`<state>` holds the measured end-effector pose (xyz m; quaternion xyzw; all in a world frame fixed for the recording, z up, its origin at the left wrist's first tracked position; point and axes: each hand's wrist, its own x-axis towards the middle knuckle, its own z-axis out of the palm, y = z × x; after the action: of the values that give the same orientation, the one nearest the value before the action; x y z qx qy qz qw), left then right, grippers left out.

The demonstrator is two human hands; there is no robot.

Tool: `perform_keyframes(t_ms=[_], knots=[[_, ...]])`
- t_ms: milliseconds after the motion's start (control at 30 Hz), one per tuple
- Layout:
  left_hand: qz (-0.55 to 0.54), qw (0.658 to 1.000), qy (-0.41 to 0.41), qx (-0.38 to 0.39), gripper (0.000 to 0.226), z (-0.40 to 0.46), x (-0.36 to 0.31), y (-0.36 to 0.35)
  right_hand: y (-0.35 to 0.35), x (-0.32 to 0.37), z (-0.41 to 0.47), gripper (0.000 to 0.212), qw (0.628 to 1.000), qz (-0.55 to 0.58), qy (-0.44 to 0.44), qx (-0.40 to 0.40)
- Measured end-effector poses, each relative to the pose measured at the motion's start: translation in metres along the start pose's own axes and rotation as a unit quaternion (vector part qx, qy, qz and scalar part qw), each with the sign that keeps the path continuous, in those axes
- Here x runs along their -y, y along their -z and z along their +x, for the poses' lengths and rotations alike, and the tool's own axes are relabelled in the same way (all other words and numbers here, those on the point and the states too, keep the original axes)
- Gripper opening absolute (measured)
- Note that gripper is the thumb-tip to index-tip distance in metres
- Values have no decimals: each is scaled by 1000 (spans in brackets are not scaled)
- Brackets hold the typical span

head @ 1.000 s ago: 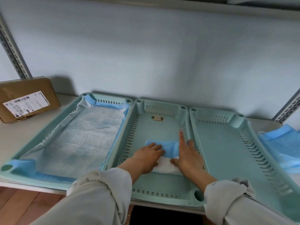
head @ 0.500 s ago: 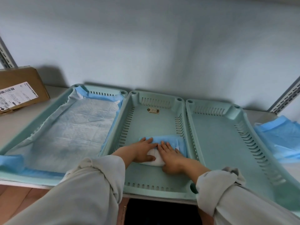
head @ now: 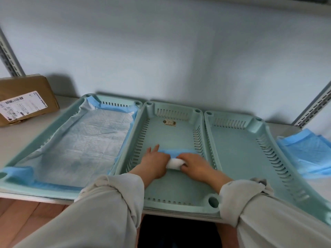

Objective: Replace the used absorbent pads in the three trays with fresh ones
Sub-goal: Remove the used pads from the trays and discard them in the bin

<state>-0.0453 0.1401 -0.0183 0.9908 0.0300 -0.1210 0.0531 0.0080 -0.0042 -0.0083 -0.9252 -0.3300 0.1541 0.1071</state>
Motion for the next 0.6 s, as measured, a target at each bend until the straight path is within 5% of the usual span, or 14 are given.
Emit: perform_keyframes(t_ms=[133,267,367,600], knots=[[-175,977,14,-119,28,-8,5,31,37,0,-10,26,985,135,7,-104],[-218,966,5,-136,20,-23,10,51,61,1,-32,35,970,245,1,0],[-228,961,-2,-154,20,-40,5,63,67,4,-46,25,978,207,-6,-34],[-313,949,-14,-24,36,-90,-11,81,81,18,-87,28,970,238,-15,-45]])
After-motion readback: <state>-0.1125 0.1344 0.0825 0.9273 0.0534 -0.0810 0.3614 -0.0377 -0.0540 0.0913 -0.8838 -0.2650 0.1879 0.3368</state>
